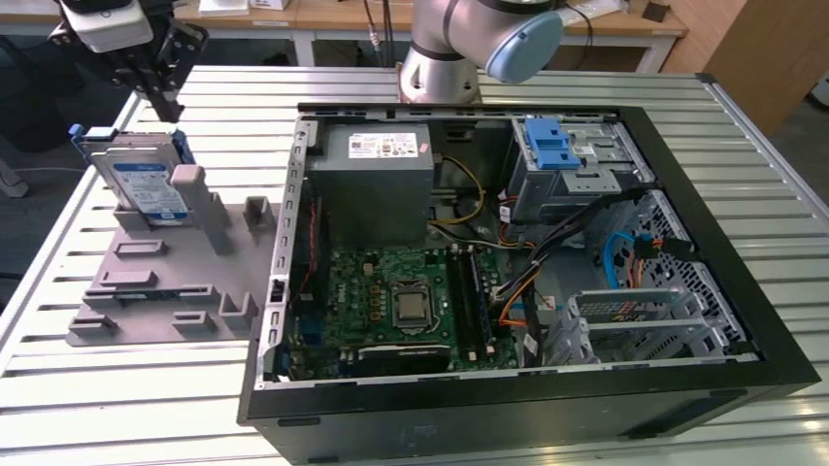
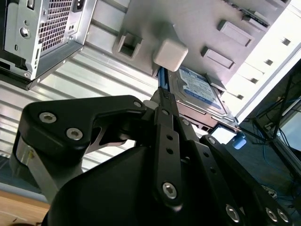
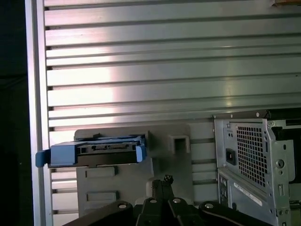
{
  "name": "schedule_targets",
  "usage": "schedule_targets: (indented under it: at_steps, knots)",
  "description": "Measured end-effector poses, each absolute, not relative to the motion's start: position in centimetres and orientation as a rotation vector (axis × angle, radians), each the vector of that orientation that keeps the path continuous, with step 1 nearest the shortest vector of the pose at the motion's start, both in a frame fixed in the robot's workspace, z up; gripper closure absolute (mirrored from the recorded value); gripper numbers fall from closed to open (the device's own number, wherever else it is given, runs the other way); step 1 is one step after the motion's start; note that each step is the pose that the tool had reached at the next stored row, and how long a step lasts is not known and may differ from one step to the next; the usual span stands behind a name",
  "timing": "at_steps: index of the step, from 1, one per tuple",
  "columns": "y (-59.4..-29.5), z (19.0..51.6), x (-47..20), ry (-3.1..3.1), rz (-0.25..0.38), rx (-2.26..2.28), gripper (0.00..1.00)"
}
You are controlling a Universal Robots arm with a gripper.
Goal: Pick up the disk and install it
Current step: 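Reach for the disk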
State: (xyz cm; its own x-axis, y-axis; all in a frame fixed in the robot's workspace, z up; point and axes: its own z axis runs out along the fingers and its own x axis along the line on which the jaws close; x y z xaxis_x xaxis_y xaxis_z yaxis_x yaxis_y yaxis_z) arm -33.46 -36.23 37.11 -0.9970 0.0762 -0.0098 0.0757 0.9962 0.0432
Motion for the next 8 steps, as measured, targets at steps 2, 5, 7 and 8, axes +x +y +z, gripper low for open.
schedule_targets:
  at_steps: [2,5,7,8]
  knots:
    - [-36.19,37.1,-33.66,3.127,0.067,0.119,0.89]
    - [-36.14,37.07,-33.97,3.127,0.067,0.119,0.89]
    - [-36.1,37.05,-34.19,3.127,0.067,0.119,0.89]
    - [-36.09,37.04,-34.3,3.127,0.067,0.119,0.89]
